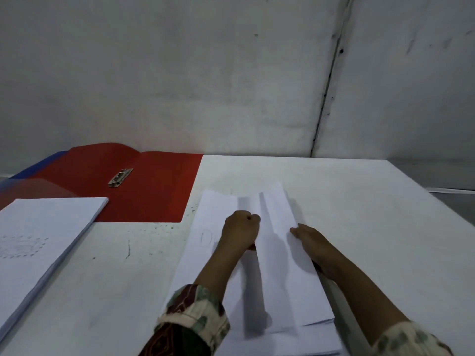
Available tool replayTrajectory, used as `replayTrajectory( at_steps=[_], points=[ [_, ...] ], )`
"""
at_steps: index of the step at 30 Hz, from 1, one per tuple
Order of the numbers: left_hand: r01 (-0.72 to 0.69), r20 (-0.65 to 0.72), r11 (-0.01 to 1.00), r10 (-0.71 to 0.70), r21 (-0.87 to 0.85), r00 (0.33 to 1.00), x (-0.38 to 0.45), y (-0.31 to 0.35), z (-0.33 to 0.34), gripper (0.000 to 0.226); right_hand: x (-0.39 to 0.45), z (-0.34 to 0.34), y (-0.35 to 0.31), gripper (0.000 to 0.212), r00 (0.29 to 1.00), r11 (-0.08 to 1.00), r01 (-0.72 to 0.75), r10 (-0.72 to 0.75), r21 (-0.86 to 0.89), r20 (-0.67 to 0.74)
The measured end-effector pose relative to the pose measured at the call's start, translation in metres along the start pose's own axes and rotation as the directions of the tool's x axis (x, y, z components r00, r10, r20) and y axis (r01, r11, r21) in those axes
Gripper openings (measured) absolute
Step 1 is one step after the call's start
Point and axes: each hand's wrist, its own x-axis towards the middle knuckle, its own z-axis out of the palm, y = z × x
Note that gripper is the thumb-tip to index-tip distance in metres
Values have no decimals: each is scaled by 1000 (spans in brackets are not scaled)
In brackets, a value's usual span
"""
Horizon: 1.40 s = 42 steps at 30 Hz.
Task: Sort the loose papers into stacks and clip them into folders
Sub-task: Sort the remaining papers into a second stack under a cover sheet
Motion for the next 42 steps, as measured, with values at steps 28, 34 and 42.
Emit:
replayTrajectory(
  at_steps=[28, 34, 42],
  points=[
    [84, -261, 942, -174, -324, 949, -25, -42, -34, 47, 0, -6, 9, 16, 997, 981, 39, -50, 188, 52],
    [68, -219, 920, -163, -385, 962, -23, -40, -38, 57, -3, -13, 4, 29, 983, 963, 170, -180, 211, 30],
    [-5, -152, 848, -89, -529, 984, -13, -6, -65, 16, -17, -39, -40, 18, 914, 892, 404, -383, 204, -136]
  ],
)
